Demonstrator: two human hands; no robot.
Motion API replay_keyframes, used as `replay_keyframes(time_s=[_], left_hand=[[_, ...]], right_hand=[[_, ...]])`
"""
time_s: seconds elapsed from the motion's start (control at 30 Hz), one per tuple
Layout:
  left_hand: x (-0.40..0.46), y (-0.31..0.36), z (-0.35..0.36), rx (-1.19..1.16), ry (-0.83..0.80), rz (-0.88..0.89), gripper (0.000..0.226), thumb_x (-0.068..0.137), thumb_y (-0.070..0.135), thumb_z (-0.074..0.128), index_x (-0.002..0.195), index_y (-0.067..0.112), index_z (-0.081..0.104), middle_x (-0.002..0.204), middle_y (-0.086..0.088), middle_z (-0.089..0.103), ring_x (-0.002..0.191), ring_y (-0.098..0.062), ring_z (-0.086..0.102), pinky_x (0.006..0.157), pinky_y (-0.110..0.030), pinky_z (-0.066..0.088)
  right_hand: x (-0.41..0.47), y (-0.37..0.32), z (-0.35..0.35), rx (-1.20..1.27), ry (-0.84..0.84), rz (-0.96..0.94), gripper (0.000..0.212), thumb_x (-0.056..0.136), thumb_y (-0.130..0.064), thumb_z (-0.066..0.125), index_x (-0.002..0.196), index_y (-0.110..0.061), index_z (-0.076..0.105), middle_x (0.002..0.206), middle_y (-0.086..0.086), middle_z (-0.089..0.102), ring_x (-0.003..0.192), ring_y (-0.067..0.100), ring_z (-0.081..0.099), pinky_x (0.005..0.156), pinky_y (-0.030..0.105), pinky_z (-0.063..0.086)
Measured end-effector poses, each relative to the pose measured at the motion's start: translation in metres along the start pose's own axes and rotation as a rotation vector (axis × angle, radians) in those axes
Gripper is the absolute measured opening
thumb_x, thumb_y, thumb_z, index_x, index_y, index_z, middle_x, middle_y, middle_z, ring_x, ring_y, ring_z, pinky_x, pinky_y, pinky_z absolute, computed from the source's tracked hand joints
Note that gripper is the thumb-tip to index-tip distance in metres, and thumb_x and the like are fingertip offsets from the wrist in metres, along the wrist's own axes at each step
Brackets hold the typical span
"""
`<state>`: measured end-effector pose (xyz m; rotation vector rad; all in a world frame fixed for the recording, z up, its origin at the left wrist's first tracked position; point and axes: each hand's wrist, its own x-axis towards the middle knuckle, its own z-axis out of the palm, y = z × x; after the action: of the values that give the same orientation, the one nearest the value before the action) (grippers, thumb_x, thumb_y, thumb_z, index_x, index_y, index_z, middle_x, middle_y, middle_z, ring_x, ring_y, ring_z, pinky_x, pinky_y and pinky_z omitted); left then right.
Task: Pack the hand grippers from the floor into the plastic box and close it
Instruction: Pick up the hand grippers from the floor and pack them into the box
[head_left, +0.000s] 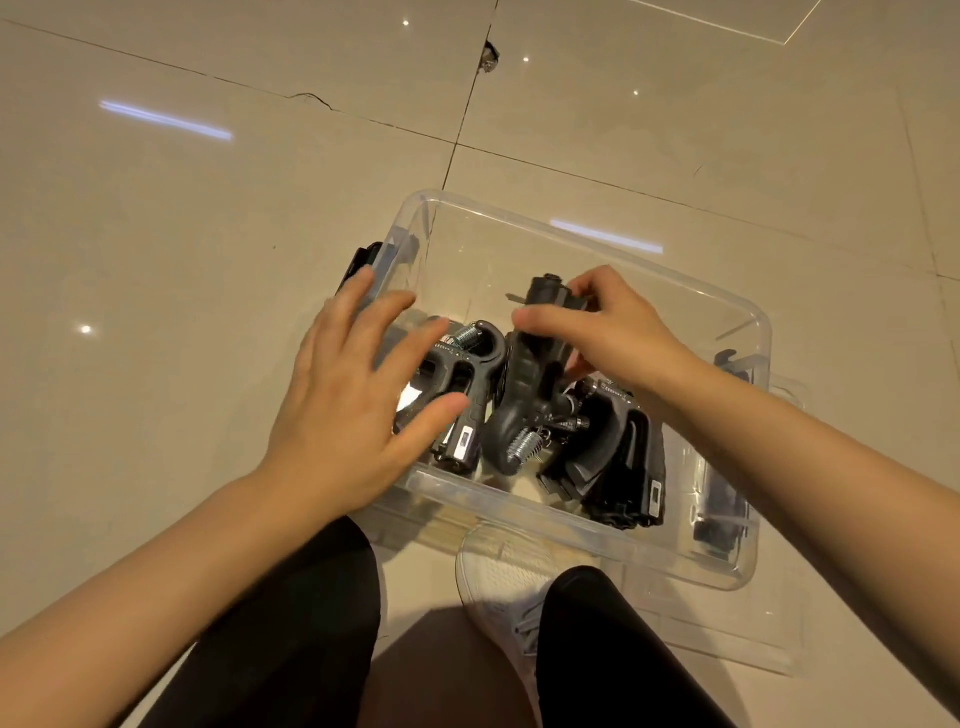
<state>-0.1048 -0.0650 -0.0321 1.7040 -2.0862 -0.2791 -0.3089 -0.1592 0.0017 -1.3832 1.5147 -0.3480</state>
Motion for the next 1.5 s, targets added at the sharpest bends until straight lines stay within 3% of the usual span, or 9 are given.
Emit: replay_keyframes(time_s=[0.17, 0.43, 0.53, 0.63, 0.73, 0.97, 1.17, 1.3, 1.5], left_hand=[[0.001, 0.004, 0.002, 0.089, -0.037, 0.016, 0.057, 0.089, 0.056, 0.038, 0.133, 0.022, 0.051, 0.143, -0.009, 0.038, 0.142, -0.028, 0.015, 0.11, -0.054, 0.022], [-0.001, 0.003, 0.002, 0.077, -0.009, 0.018, 0.053, 0.087, 0.052, 0.044, 0.13, 0.021, 0.054, 0.14, -0.01, 0.041, 0.142, -0.028, 0.017, 0.106, -0.055, 0.029], [-0.003, 0.002, 0.003, 0.072, 0.011, 0.025, 0.052, 0.087, 0.05, 0.046, 0.128, 0.02, 0.055, 0.139, -0.01, 0.043, 0.141, -0.029, 0.019, 0.104, -0.053, 0.03], [-0.002, 0.001, 0.003, 0.072, 0.024, 0.023, 0.051, 0.086, 0.049, 0.048, 0.127, 0.019, 0.057, 0.137, -0.011, 0.044, 0.14, -0.029, 0.02, 0.104, -0.051, 0.029], [-0.003, 0.002, 0.004, 0.066, 0.036, 0.02, 0.05, 0.085, 0.047, 0.049, 0.126, 0.019, 0.058, 0.136, -0.011, 0.046, 0.14, -0.028, 0.022, 0.103, -0.051, 0.03], [-0.003, 0.002, 0.004, 0.078, 0.046, 0.033, 0.049, 0.085, 0.043, 0.05, 0.127, 0.019, 0.058, 0.134, -0.011, 0.049, 0.137, -0.03, 0.027, 0.103, -0.051, 0.031], [-0.003, 0.001, 0.003, 0.08, 0.026, 0.031, 0.049, 0.086, 0.044, 0.049, 0.128, 0.021, 0.058, 0.134, -0.01, 0.049, 0.137, -0.028, 0.029, 0.104, -0.047, 0.026], [-0.003, 0.001, 0.004, 0.077, 0.02, 0.039, 0.048, 0.086, 0.044, 0.048, 0.126, 0.02, 0.059, 0.133, -0.01, 0.05, 0.136, -0.028, 0.031, 0.103, -0.047, 0.027], [-0.001, 0.004, -0.001, 0.132, -0.025, 0.099, 0.048, 0.085, 0.045, 0.05, 0.123, 0.018, 0.061, 0.128, -0.01, 0.054, 0.13, -0.029, 0.04, 0.109, -0.054, 0.022]], right_hand=[[0.021, 0.015, 0.009, -0.097, 0.033, 0.201, 0.046, 0.075, -0.049, 0.069, 0.099, -0.014, 0.05, 0.089, 0.004, 0.062, 0.074, 0.022, 0.064, 0.06, 0.035, 0.056], [0.025, 0.036, 0.006, -0.888, 0.186, -0.206, 0.043, 0.09, -0.035, 0.053, 0.124, -0.011, 0.042, 0.112, 0.012, 0.054, 0.088, 0.033, 0.056, 0.067, 0.035, 0.043], [0.017, 0.046, 0.0, -0.95, 0.018, -0.255, 0.063, 0.086, -0.049, 0.057, 0.135, -0.017, 0.037, 0.131, 0.01, 0.045, 0.104, 0.031, 0.054, 0.081, 0.039, 0.048], [0.006, 0.055, 0.0, -1.066, -0.13, -0.231, 0.1, 0.068, -0.071, 0.062, 0.146, -0.023, 0.021, 0.153, 0.007, 0.018, 0.134, 0.031, 0.03, 0.105, 0.046, 0.034], [0.003, 0.058, -0.001, -1.099, -0.17, -0.216, 0.115, 0.062, -0.069, 0.07, 0.149, -0.022, 0.011, 0.158, 0.004, 0.002, 0.141, 0.029, 0.016, 0.111, 0.045, 0.025], [0.001, 0.062, -0.009, -1.022, -0.153, -0.245, 0.11, 0.068, -0.055, 0.075, 0.15, -0.021, 0.01, 0.158, 0.005, 0.002, 0.139, 0.029, 0.025, 0.109, 0.04, 0.032], [-0.016, 0.065, -0.029, -1.176, -0.155, -0.05, 0.096, 0.073, -0.071, 0.058, 0.145, -0.02, 0.02, 0.141, 0.005, 0.042, 0.122, 0.028, 0.047, 0.089, 0.04, 0.044], [-0.019, 0.069, -0.04, -1.257, -0.325, -0.018, 0.113, 0.059, -0.087, 0.048, 0.147, -0.023, 0.018, 0.149, 0.007, 0.028, 0.131, 0.031, 0.036, 0.105, 0.042, 0.034], [-0.018, 0.069, -0.038, -1.334, -0.345, -0.061, 0.115, 0.055, -0.084, 0.058, 0.145, -0.025, 0.017, 0.139, 0.009, 0.032, 0.116, 0.033, 0.047, 0.096, 0.041, 0.041]])
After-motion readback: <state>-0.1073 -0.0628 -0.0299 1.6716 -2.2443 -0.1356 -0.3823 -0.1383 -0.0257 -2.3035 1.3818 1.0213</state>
